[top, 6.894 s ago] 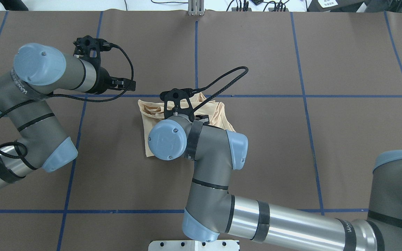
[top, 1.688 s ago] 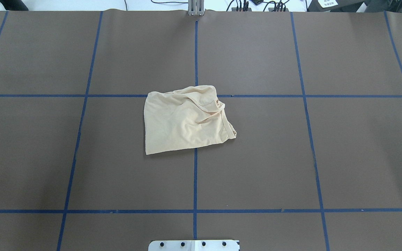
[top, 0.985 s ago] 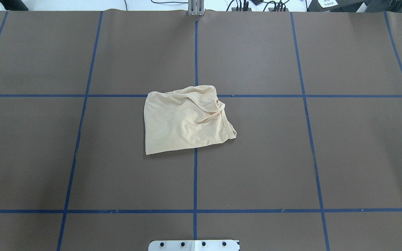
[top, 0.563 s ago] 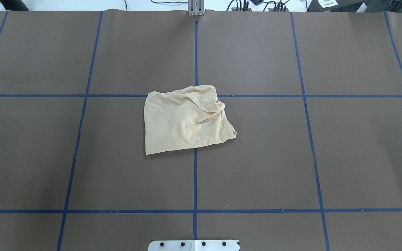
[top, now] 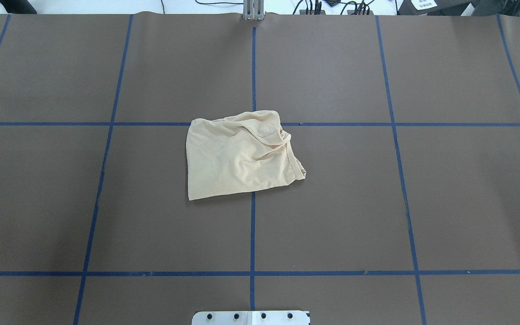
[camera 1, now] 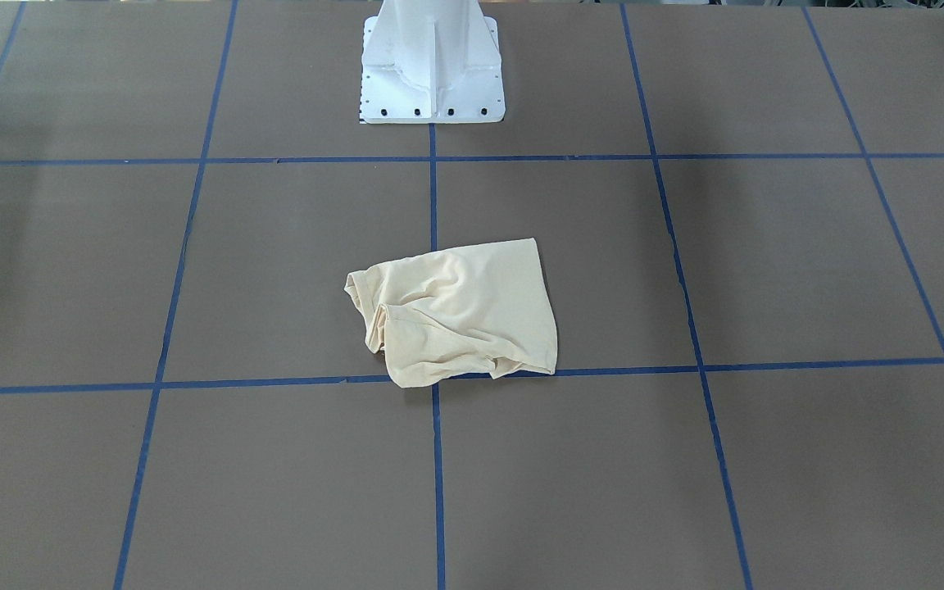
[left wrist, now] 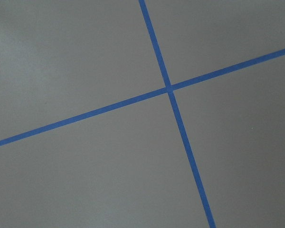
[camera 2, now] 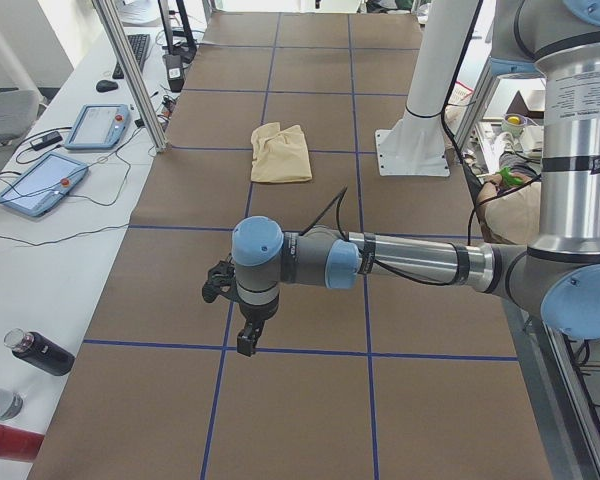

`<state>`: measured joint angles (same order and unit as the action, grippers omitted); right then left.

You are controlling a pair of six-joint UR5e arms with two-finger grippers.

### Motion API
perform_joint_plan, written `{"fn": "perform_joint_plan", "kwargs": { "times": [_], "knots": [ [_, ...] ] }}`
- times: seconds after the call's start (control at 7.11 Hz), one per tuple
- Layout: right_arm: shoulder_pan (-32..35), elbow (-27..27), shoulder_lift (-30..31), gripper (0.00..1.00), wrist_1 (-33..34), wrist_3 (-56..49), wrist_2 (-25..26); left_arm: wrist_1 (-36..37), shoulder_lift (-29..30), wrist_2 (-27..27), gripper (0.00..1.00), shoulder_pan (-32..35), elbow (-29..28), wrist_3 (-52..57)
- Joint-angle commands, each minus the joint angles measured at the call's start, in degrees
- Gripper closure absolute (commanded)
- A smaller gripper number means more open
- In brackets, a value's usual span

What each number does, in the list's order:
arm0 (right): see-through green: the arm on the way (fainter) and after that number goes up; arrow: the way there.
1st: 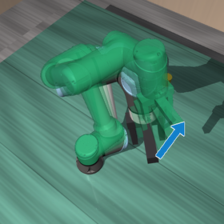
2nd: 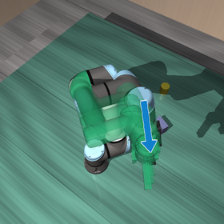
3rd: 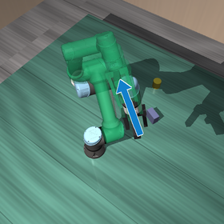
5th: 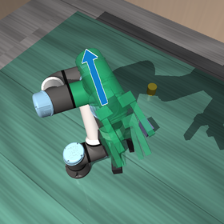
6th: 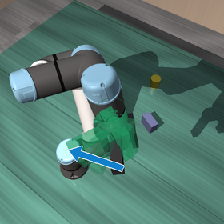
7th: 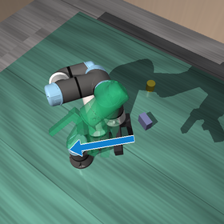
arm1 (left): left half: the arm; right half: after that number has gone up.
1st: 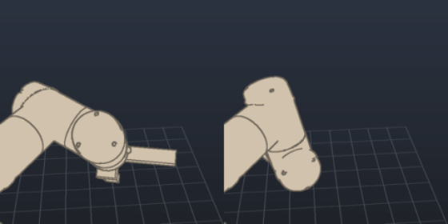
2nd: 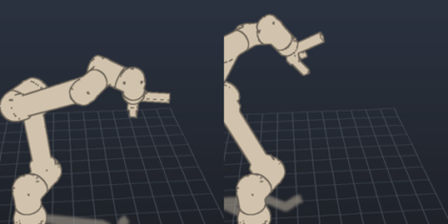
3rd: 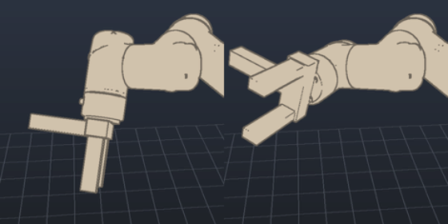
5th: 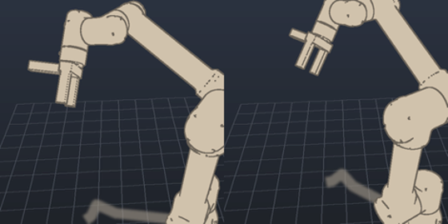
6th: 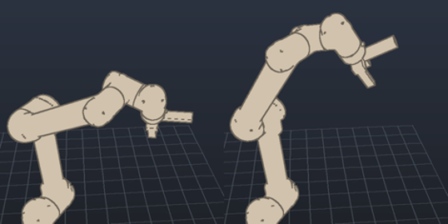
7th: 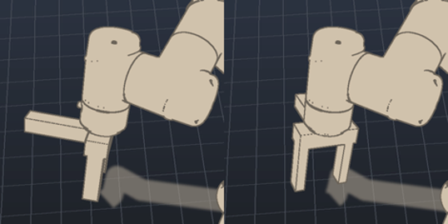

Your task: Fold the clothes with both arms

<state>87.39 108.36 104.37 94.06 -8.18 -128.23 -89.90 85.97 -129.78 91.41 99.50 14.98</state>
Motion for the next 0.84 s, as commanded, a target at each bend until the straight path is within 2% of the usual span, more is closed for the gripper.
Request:
{"fn": "perform_joint_plan", "kwargs": {
  "times": [0.0, 0.7],
  "knots": [
    [-0.02, 0.10, -0.05, 0.00, -0.01, 0.01, -0.09, -0.01, -0.19, -0.03, 0.00, 0.00, -0.09, 0.23],
    [-0.02, 1.15, -0.05, 0.00, -0.01, 0.36, -0.35, -0.01, -0.28, 0.06, 0.00, 0.00, -0.36, 0.23]
  ]
}}
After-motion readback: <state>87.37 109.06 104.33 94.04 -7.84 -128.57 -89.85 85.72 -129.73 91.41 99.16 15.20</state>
